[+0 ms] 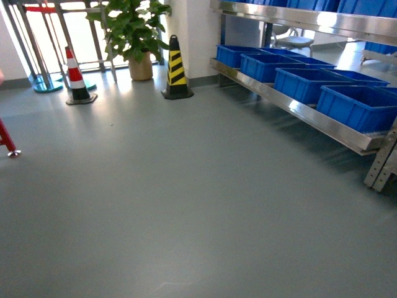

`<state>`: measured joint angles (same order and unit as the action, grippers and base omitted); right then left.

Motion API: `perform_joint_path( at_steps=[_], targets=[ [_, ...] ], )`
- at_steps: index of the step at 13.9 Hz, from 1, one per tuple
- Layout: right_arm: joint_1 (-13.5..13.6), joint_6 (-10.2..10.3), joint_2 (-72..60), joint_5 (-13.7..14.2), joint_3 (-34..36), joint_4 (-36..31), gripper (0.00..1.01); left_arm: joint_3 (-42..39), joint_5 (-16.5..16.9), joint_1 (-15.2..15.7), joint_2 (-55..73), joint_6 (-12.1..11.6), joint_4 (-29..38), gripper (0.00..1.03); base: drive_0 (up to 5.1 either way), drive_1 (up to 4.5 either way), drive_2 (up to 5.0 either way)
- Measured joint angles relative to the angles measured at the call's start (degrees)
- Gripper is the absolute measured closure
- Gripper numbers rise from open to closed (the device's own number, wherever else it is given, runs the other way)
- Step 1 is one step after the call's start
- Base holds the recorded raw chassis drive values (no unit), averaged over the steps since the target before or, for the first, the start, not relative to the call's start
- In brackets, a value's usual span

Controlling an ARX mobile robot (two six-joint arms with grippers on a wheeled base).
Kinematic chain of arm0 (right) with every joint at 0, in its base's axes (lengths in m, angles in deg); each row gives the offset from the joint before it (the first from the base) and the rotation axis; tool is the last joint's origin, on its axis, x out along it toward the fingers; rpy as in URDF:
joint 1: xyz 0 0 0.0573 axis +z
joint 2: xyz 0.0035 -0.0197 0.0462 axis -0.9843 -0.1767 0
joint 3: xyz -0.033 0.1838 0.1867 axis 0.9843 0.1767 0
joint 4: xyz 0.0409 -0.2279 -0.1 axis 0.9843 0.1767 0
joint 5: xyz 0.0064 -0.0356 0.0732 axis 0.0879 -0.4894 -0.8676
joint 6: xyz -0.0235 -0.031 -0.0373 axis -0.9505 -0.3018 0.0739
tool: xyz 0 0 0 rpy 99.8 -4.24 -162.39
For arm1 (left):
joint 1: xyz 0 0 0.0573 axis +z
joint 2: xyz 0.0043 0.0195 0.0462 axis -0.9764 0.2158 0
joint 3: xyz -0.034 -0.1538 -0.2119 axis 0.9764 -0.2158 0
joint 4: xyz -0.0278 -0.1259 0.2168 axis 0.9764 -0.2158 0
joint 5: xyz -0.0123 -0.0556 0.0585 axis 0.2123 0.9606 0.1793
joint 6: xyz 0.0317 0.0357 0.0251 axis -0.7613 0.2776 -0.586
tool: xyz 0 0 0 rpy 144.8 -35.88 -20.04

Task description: Sort blue parts and orange caps into right shelf containers

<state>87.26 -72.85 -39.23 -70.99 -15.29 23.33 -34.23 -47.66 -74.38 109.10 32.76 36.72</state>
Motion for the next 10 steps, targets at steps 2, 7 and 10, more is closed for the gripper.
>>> perform_joint_path(
  at_steps=[2,7,10],
  targets=[
    [0.0,-0.02,0.0,0.0,0.0,0.0,0.58,0.0,0.0,0.0,0.0,0.0,0.0,0.59,-1.5,-1.53,-1.5],
    [0.0,0.0,0.0,0.0,0.0,0.0,0.58,0.0,0.0,0.0,-0.02,0.0,0.0,0.59,-1.8,-1.8,-1.8],
    [0.0,0.0,0.0,0.0,0.0,-0.02,0.58,0.0,0.0,0.0,-0.02,0.0,0.0,0.59,-1.8,-1.8,-1.8]
  ],
)
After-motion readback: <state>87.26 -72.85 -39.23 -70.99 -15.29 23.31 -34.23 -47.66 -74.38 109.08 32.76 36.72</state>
